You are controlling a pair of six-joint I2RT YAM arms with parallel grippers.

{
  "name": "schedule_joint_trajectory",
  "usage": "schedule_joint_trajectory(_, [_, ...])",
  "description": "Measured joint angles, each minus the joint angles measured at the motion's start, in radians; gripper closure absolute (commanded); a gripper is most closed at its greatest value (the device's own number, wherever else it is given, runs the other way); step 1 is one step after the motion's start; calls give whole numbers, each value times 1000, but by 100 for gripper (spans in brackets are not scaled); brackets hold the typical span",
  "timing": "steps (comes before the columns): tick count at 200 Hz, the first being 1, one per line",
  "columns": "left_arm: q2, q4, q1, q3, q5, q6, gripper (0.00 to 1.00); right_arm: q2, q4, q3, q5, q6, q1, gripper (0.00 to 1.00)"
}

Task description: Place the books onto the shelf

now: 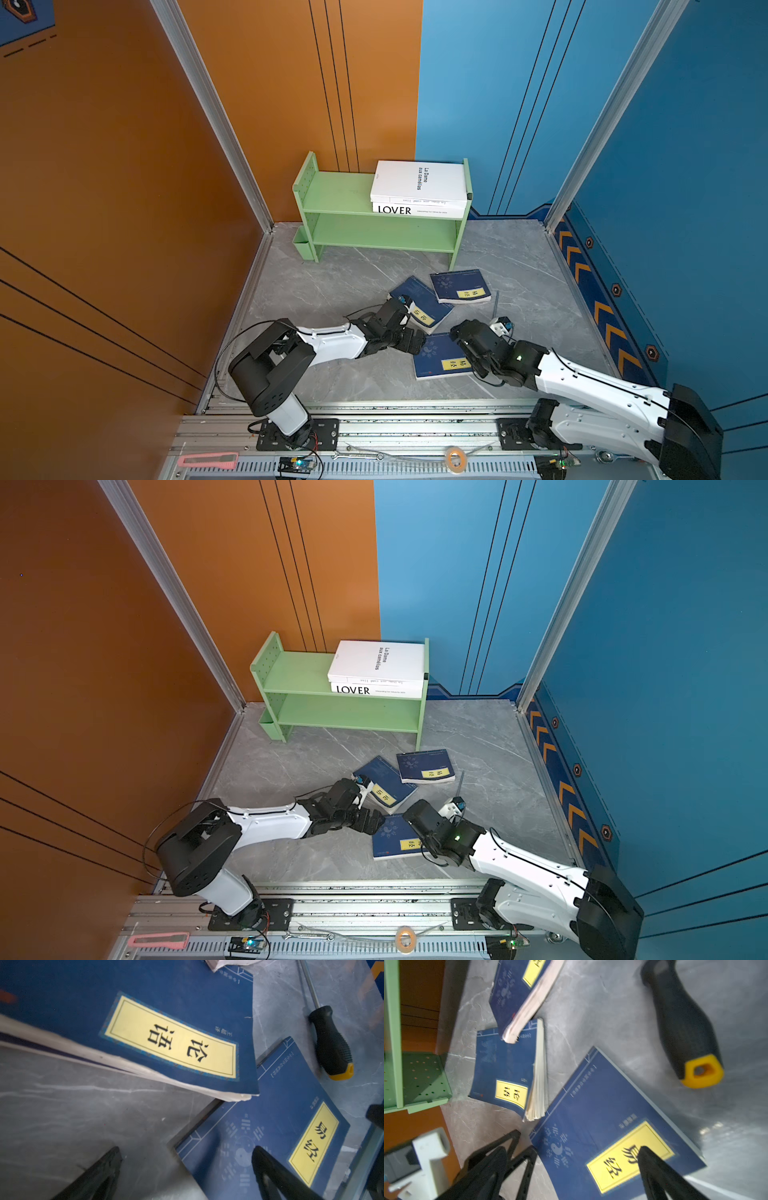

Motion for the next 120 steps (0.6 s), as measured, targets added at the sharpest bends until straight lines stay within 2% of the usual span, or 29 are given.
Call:
schedule_joint_trajectory(42, [50,21,-13,44,12,16,3,-1,-30,-71,2,84,62,1])
schedule_joint_trajectory(70, [53,22,-19,45,13,26,5,1,26,-127,0,92,53,2])
schedule_joint_trajectory(120, [53,21,-24,45,12,26,5,65,119,-111,-3,70,25,2])
